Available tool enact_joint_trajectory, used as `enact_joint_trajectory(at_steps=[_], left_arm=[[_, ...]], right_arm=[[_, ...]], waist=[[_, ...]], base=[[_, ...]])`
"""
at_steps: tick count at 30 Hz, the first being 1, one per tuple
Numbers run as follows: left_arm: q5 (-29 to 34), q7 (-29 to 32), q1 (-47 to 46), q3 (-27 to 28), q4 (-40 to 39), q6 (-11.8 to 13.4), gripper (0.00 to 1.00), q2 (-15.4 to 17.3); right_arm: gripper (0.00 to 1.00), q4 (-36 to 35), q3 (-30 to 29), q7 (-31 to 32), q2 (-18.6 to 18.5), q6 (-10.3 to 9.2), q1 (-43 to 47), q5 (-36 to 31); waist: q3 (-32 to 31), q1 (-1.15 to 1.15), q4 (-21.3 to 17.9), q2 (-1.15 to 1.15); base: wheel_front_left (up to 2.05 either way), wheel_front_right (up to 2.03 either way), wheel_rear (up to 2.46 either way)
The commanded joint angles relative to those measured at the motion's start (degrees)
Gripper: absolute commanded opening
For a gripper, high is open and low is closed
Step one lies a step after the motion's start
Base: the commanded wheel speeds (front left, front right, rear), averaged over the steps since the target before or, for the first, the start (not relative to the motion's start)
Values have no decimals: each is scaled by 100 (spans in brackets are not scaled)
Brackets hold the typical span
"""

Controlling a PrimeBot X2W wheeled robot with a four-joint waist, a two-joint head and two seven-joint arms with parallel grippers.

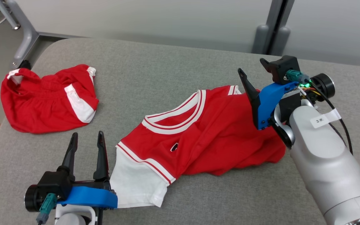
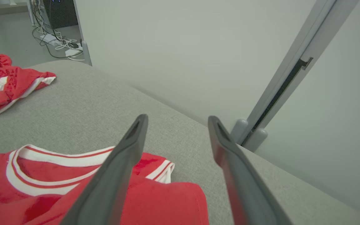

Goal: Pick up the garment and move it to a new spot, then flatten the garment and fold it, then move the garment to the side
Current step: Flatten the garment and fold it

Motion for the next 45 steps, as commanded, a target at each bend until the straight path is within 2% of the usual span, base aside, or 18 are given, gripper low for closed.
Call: enact_joint_trajectory(at_steps=[1,10,18,19,20,26,33,40,45], left_arm=[[-57,-18,-112,-49,9,33,100,-10],[-249,-18,-259,-363,66,153,100,-12],[-294,-18,-285,-480,106,213,100,-13],[-301,-18,-292,-484,111,215,100,-13],[-305,-17,-298,-488,117,216,100,-13],[-288,-17,-243,-408,177,210,100,-12],[-217,-17,26,-220,181,175,100,-13],[-163,-17,187,-121,165,155,100,-12],[-147,-17,361,-33,143,172,100,-12]], right_arm=[[100,246,10,117,-76,2,-119,-20],[100,1872,113,770,-228,2,-329,-50],[100,2410,371,1229,-109,4,-37,132],[39,2425,405,1229,-96,5,-23,158],[0,2429,440,1170,-80,6,-20,189],[0,2137,468,136,-231,2,-316,306],[0,2022,371,-1013,-357,2,-424,326],[0,1567,272,-1274,-437,2,-20,431],[0,260,136,-1282,-449,2,934,539]], waist=[[157,-1,176,0],[311,-1,410,0],[267,-1,398,0],[266,-1,400,0],[261,-1,401,0],[154,-1,288,0],[-184,-1,-113,0],[-424,-1,-452,0],[-601,-1,-766,0]], base=[[0,0,0],[0,0,0],[0,0,0],[0,0,0],[0,0,0],[0,0,0],[0,0,0],[0,0,0],[0,0,0]])
